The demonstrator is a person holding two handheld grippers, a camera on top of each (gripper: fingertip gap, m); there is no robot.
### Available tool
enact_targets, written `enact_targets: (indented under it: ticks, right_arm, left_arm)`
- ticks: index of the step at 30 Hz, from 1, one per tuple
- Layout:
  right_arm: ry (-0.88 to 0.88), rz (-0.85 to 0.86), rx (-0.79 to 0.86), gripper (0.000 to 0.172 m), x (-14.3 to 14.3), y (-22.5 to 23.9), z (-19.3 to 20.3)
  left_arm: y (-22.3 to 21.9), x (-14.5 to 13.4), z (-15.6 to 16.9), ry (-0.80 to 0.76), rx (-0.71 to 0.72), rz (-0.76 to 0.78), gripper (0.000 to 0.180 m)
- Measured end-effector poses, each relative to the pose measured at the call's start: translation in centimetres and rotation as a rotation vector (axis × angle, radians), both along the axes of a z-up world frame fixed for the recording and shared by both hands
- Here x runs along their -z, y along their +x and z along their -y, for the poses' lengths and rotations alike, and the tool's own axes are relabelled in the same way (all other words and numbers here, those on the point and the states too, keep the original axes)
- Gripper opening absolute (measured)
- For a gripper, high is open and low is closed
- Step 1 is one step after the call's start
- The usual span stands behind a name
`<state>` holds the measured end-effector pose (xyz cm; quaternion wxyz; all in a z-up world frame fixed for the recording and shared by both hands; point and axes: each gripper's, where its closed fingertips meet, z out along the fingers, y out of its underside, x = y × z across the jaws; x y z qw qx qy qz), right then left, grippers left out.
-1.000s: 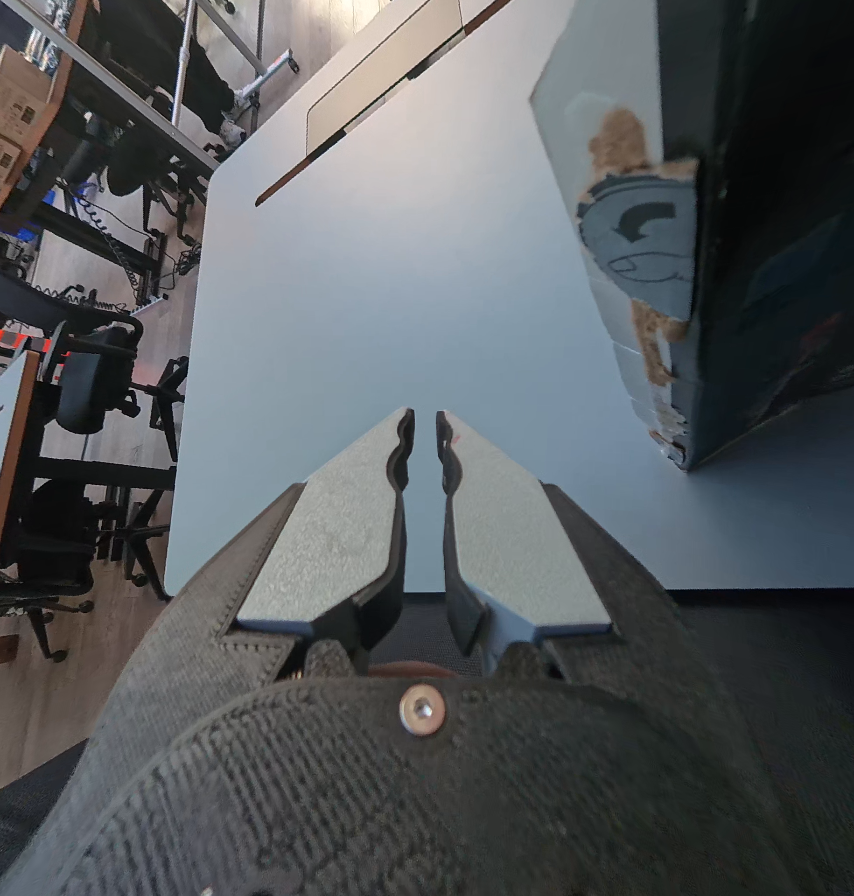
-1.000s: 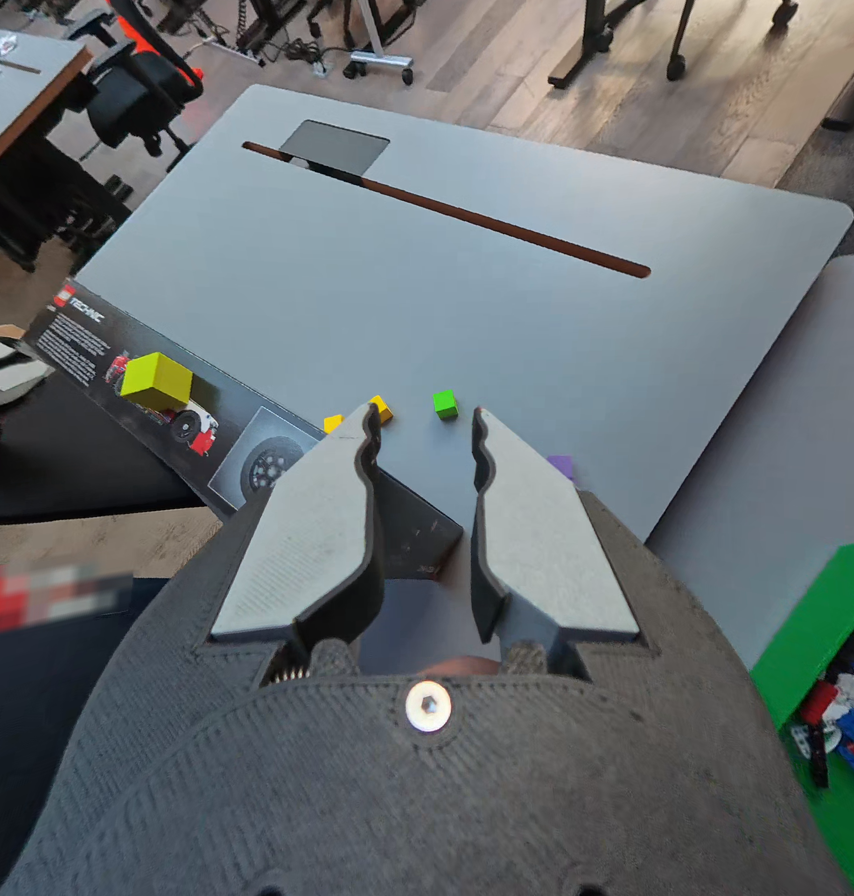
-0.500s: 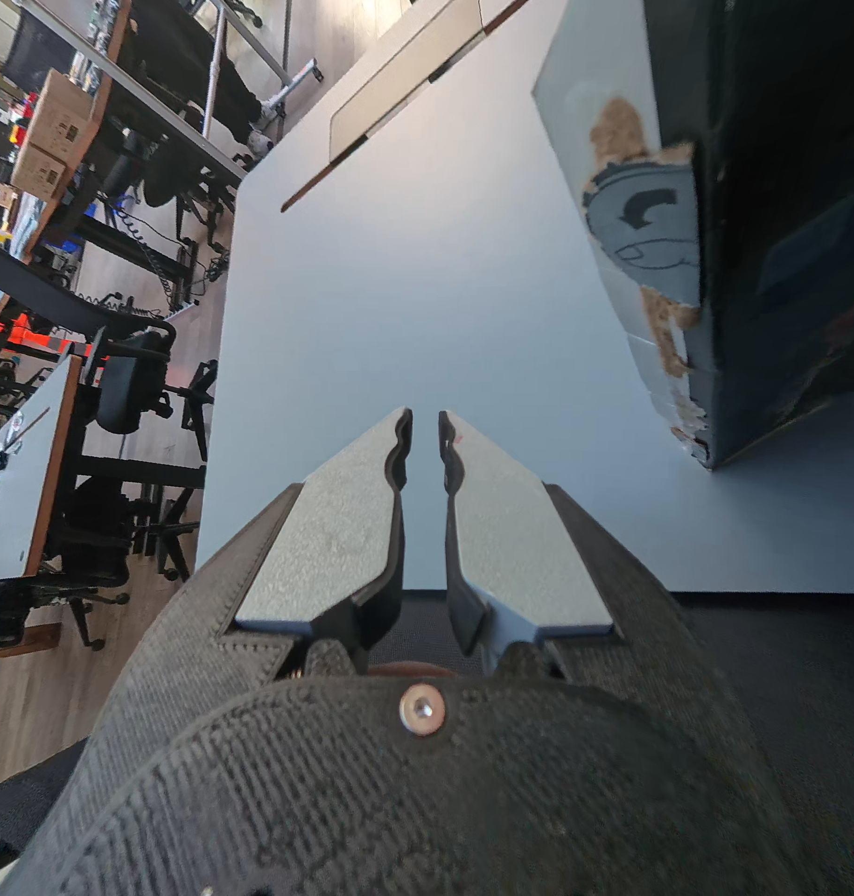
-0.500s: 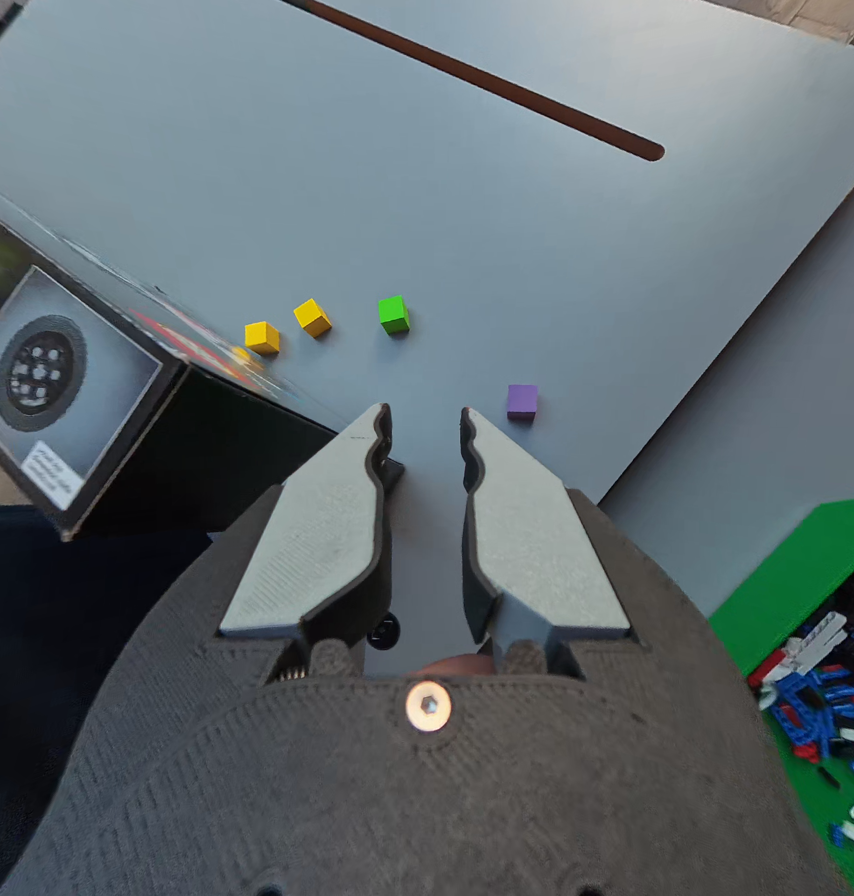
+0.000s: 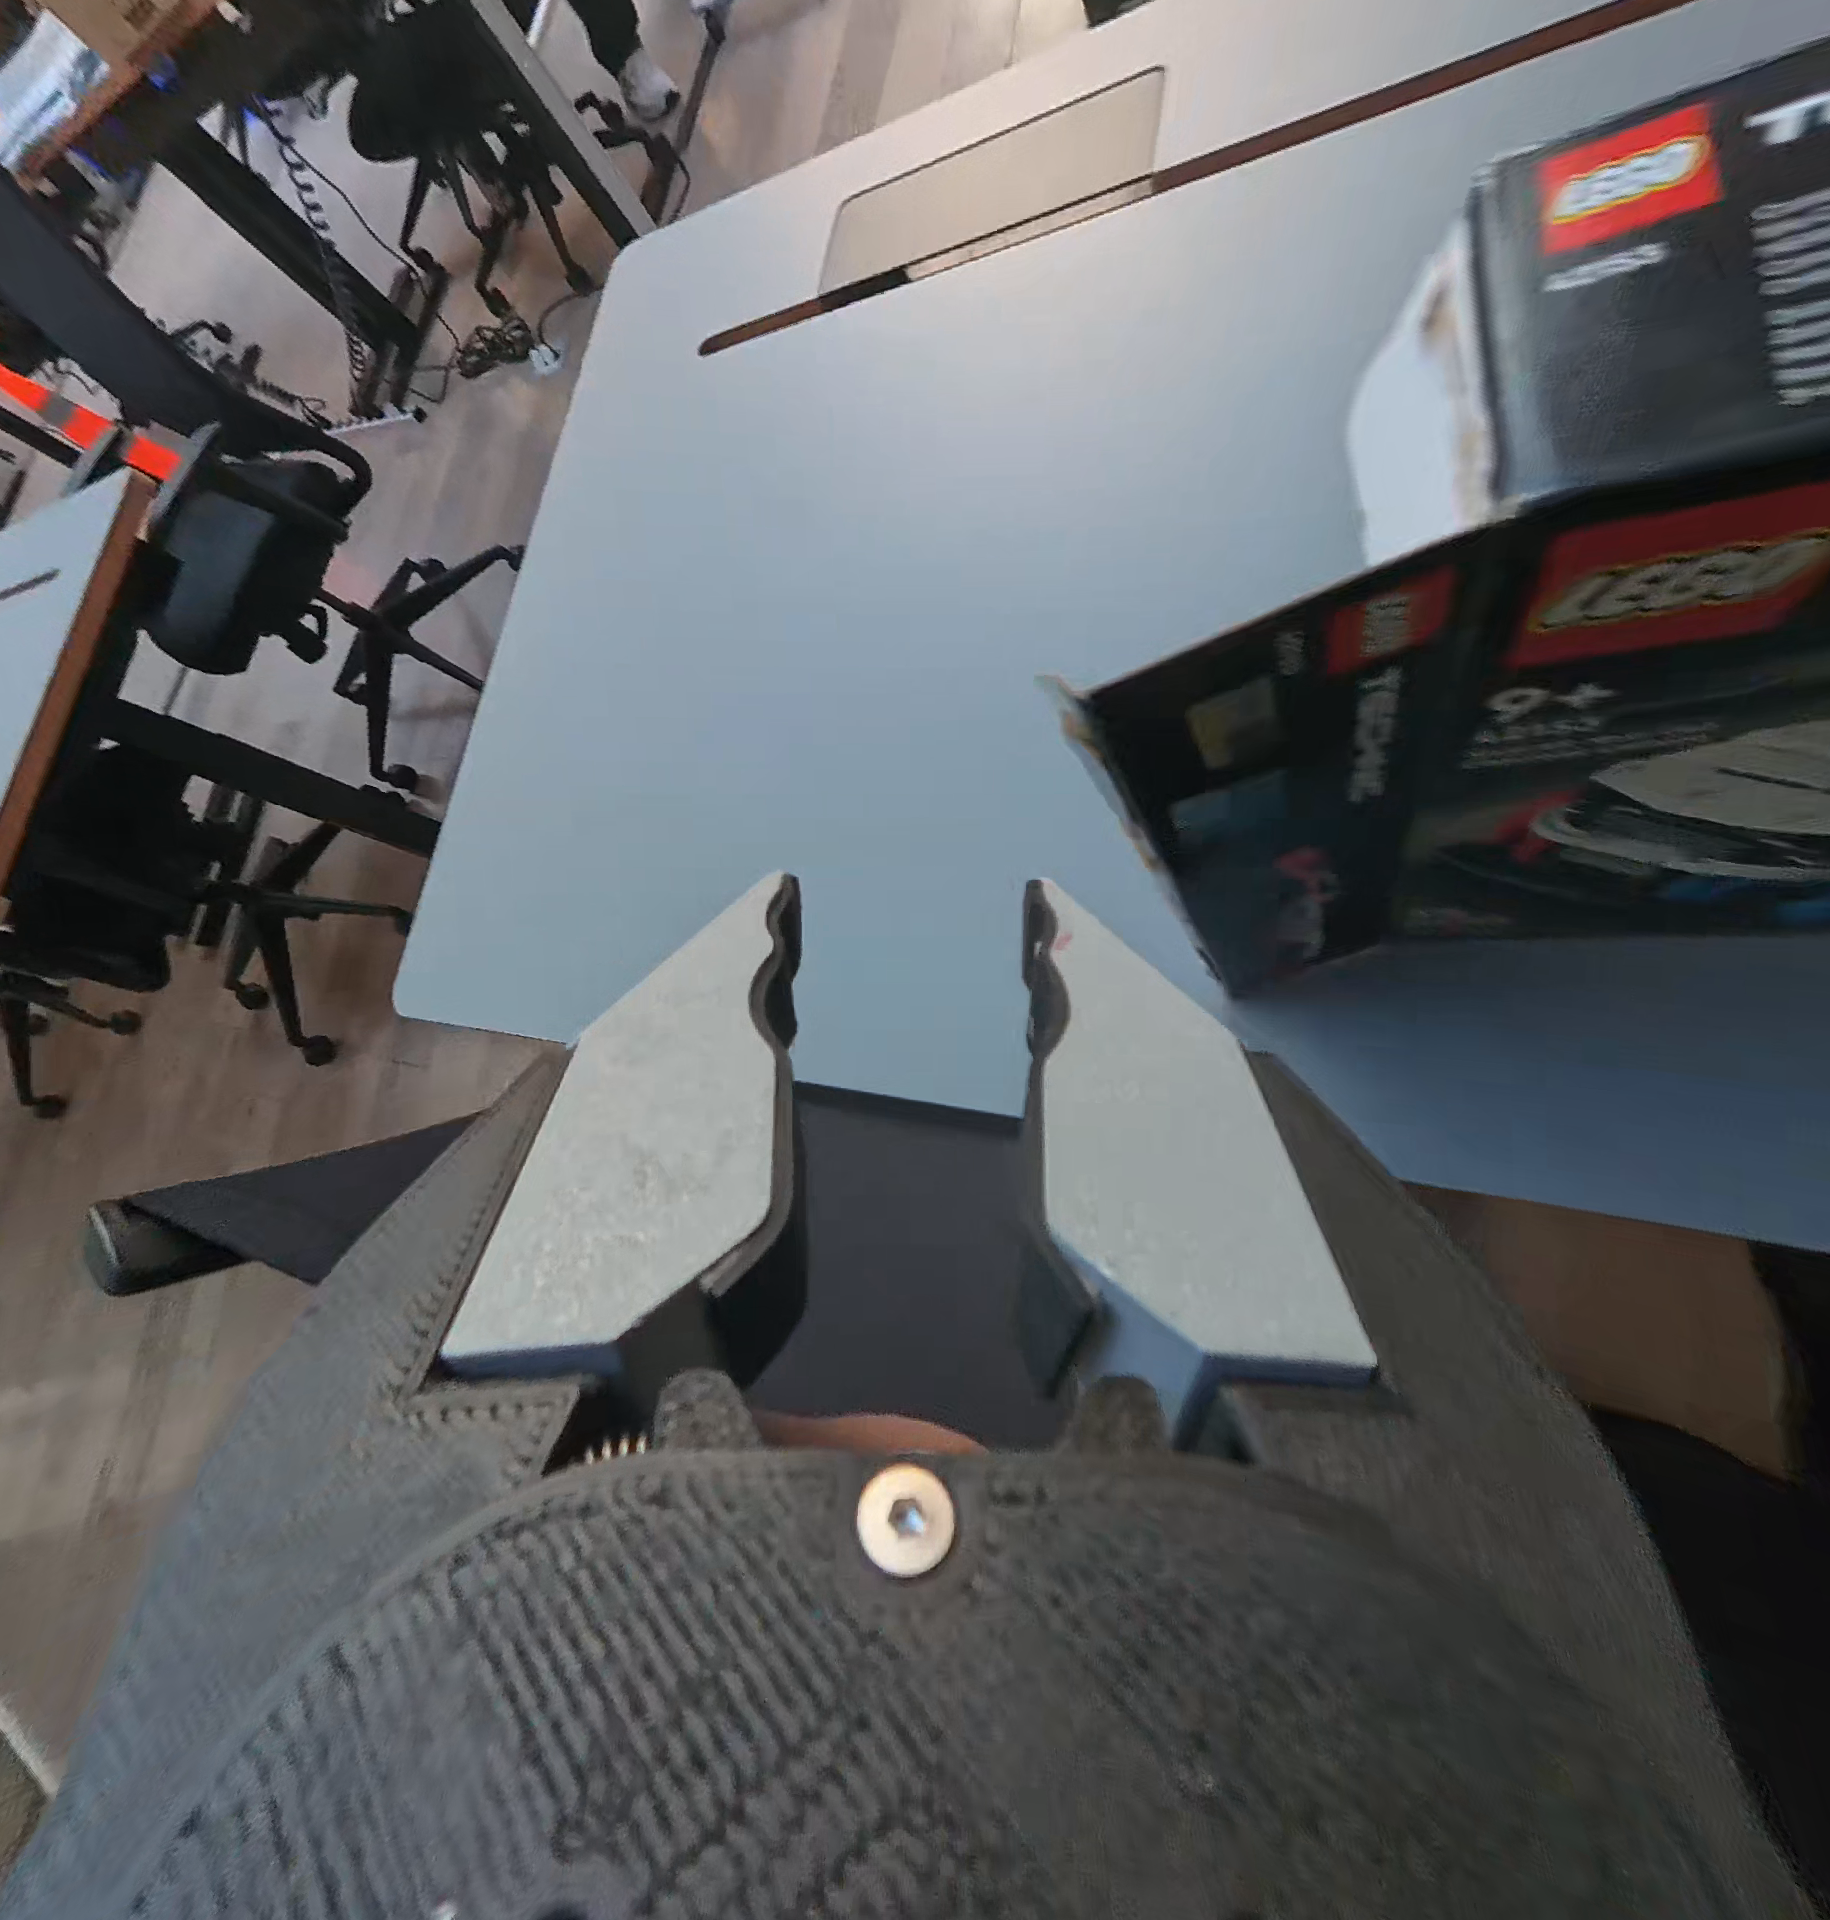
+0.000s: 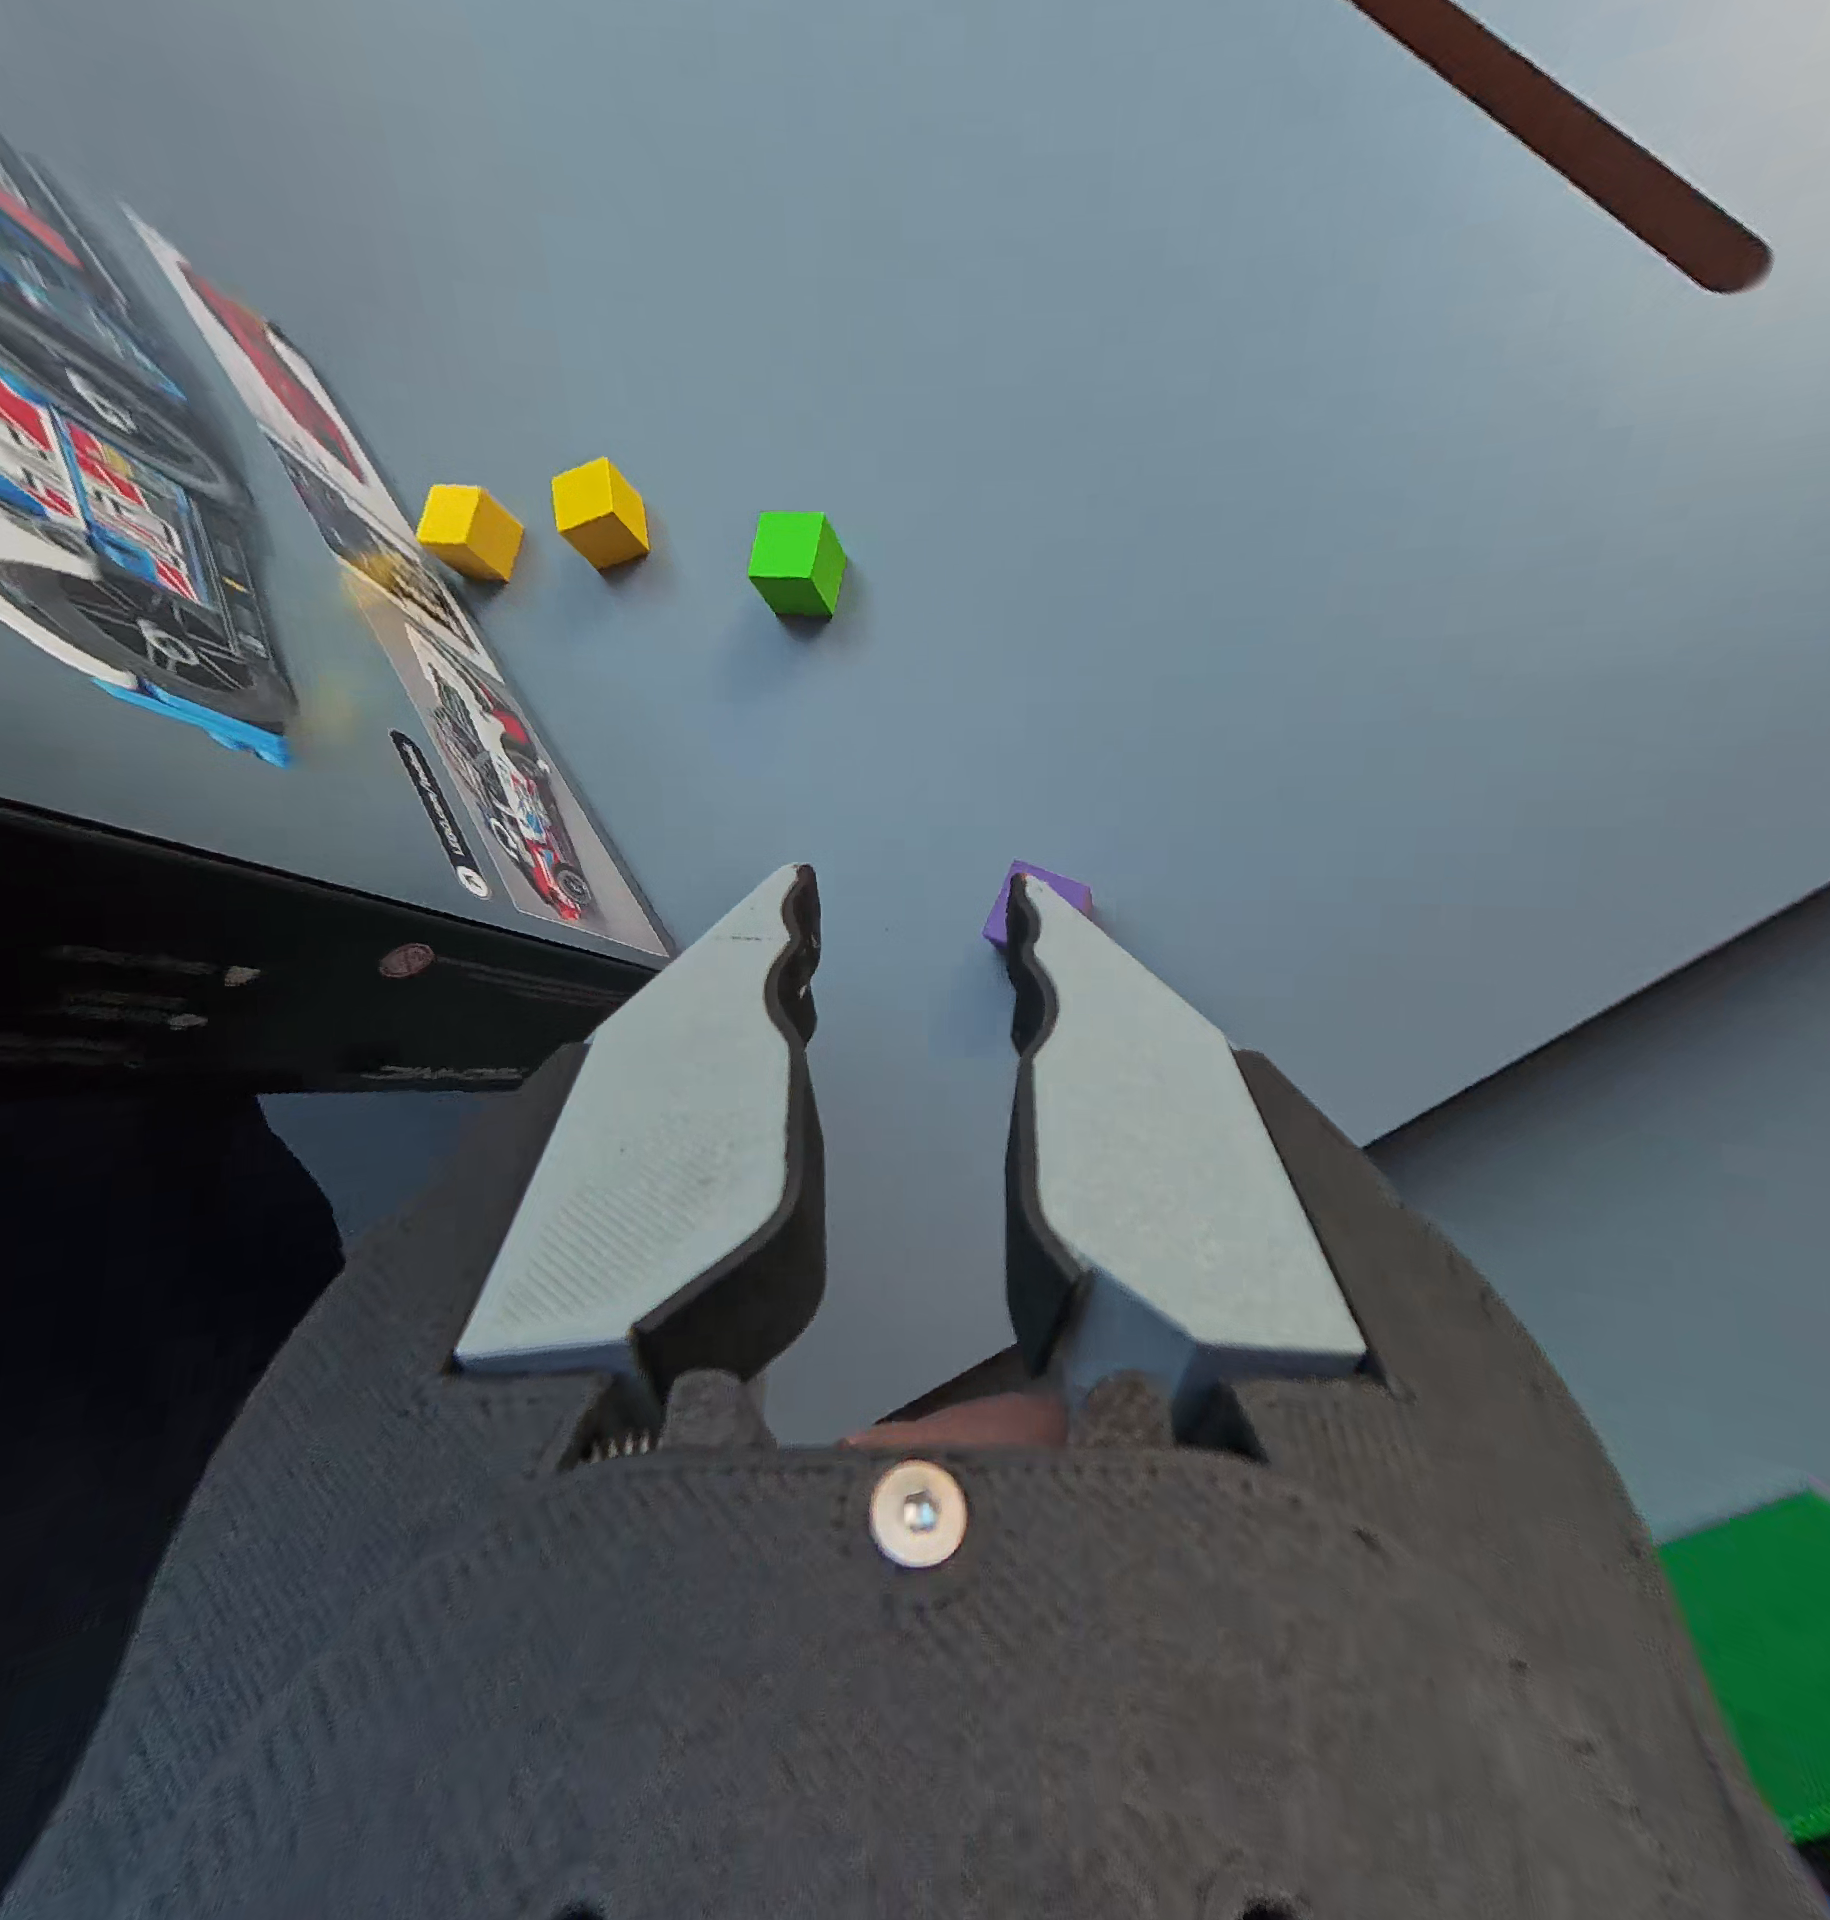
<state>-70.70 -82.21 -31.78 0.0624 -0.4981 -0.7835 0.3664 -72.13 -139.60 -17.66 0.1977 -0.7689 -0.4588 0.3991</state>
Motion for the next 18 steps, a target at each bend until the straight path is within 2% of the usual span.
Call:
enact_targets:
  ticks: [3,6,10,13,18]
  right_arm:
    - [0.071,0.026,-0.157,0.034,2.2,-0.5,1.3]
    - [0.057,0.067,-0.253,0.036,3.9,-1.4,3.4]
    - [0.006,0.055,-0.388,0.047,4.7,-3.6,8.2]
    - [0.080,0.031,-0.548,0.063,6.4,-5.6,11.2]
    - [0.252,0.017,-0.815,0.064,9.2,-8.0,13.9]
  left_arm:
    - [3.0,0.1,-2.7,0.025,0.036,0.030,0.042]
    - [5.6,1.0,-4.5,0.043,0.060,0.071,0.039]
    - [8.6,2.2,-6.5,-0.081,0.147,0.129,0.038]
    - [10.2,2.9,-8.0,-0.048,0.173,0.171,0.037]
    - [12.8,4.3,-7.9,-0.092,0.166,0.248,0.037]
